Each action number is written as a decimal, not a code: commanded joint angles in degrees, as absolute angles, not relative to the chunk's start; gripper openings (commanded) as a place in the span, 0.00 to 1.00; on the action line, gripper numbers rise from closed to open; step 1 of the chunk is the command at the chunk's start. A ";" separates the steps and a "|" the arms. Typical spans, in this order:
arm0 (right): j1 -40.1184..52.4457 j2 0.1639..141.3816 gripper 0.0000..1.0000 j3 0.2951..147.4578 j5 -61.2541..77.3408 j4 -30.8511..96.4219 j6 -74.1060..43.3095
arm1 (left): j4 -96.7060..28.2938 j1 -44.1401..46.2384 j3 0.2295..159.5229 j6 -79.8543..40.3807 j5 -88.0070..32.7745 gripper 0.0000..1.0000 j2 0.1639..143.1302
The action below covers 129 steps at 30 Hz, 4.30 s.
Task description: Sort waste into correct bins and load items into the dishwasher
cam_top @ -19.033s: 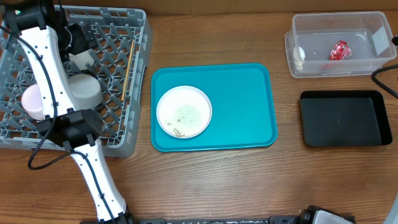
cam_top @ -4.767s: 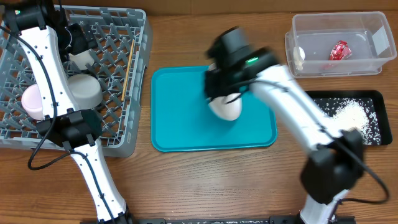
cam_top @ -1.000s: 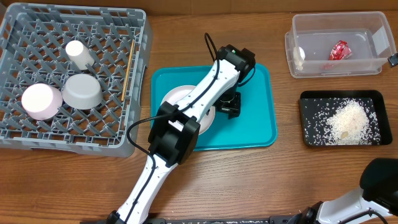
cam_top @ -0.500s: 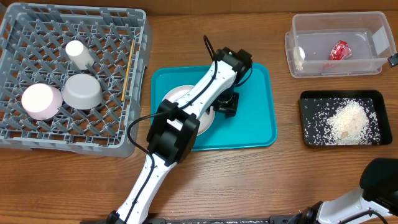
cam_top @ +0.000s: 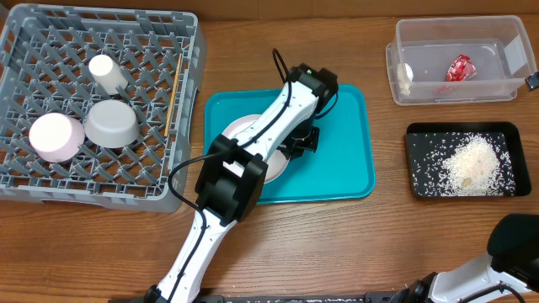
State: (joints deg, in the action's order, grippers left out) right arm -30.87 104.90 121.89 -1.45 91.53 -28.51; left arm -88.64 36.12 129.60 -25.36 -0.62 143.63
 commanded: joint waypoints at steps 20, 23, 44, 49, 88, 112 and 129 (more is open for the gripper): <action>-30.92 104.57 1.00 122.21 -1.23 91.39 -28.75 | -96.79 12.25 170.80 8.12 -32.23 0.04 142.15; -30.92 104.57 0.99 122.21 -1.23 91.39 -28.75 | -96.82 6.15 170.80 13.96 -38.79 0.04 142.15; -30.92 104.57 1.00 122.21 -1.26 91.39 -28.75 | -96.82 -4.05 170.78 33.74 -41.69 0.04 141.95; -30.92 104.57 1.00 122.21 -1.26 91.39 -28.75 | -96.82 -7.35 170.71 35.46 -41.50 0.04 142.02; -30.92 104.57 1.00 122.21 -1.23 91.39 -28.75 | -96.82 -15.62 160.35 41.95 -64.84 0.04 141.64; -30.92 104.57 1.00 122.21 -1.23 91.39 -28.75 | -93.84 -17.45 148.44 35.97 -65.84 1.00 141.62; -30.92 104.57 1.00 122.21 -1.26 91.39 -28.75 | -96.84 -26.89 164.68 3.46 -53.25 1.00 119.28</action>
State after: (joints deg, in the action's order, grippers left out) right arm -30.87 104.90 121.89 -1.45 91.55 -28.49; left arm -96.49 -28.34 162.47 12.56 -60.42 127.92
